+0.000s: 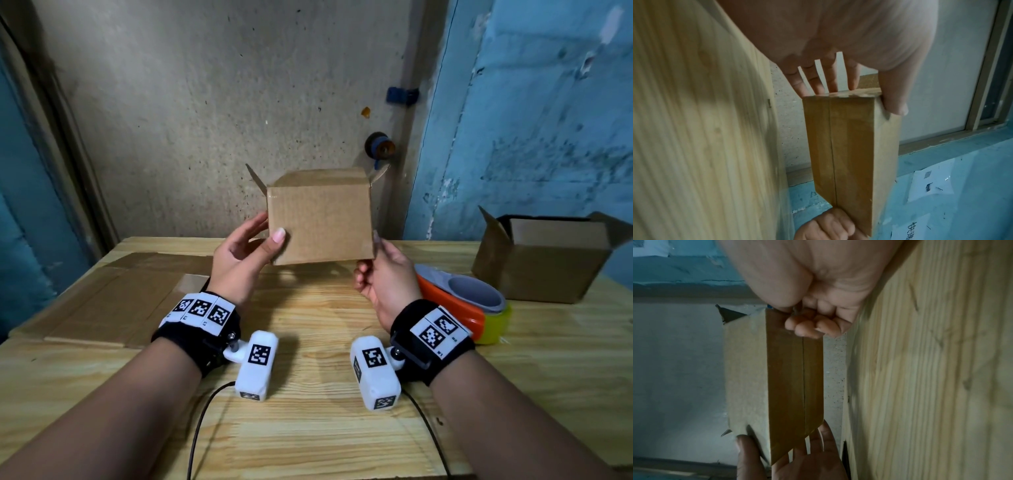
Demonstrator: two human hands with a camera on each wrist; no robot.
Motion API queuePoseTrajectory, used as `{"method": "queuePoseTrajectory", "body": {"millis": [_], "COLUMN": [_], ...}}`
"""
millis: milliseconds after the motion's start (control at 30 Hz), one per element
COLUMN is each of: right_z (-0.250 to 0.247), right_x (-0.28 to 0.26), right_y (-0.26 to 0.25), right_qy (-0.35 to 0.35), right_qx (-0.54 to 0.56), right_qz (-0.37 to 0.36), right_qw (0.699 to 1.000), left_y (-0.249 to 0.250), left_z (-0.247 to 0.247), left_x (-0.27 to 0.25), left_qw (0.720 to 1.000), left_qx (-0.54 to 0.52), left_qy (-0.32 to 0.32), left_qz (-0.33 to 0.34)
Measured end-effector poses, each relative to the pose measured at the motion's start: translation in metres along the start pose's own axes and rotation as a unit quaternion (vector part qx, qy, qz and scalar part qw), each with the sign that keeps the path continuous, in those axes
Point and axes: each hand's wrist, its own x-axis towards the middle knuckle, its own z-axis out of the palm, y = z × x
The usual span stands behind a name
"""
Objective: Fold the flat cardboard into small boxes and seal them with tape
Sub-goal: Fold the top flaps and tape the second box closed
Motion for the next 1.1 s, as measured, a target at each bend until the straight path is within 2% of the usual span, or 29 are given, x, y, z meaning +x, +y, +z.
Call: {"method": "queuePoseTrajectory", "body": {"millis": [167, 300, 500, 767, 900, 967, 1100], "right_z": [0.003, 0.006, 0.002, 0.000, 0.003, 0.003, 0.000], "right_x": [0.008, 0.009, 0.008, 0.004, 0.005, 0.005, 0.006], "right_y": [0.004, 0.003, 0.007, 0.004, 0.007, 0.009, 0.004], "right_qy": [0.041, 0.010, -0.002, -0.013, -0.037, -0.050, -0.045], "right_qx": [-0.039, -0.041, -0.064, -0.064, -0.052, -0.047, -0.019], "right_qz": [-0.022, -0.016, -0.001, 0.002, 0.046, 0.062, 0.047], "right_qw": [0.998, 0.999, 0.998, 0.998, 0.997, 0.996, 0.998], "left_y": [-0.006, -0.005, 0.000, -0.007, -0.010, -0.010, -0.007], "left_z": [-0.002, -0.005, -0.005, -0.009, -0.013, -0.013, -0.005], "left_x": [0.004, 0.005, 0.002, 0.007, 0.010, 0.011, 0.004], "left_qw": [1.000, 1.000, 0.999, 0.999, 0.999, 0.998, 0.994], "left_qx": [0.011, 0.016, 0.034, 0.016, 0.030, -0.001, -0.055], "left_qy": [-0.008, 0.004, 0.025, 0.027, 0.028, 0.036, 0.054], "left_qz": [0.006, 0.010, 0.015, -0.015, -0.024, -0.047, -0.076]}}
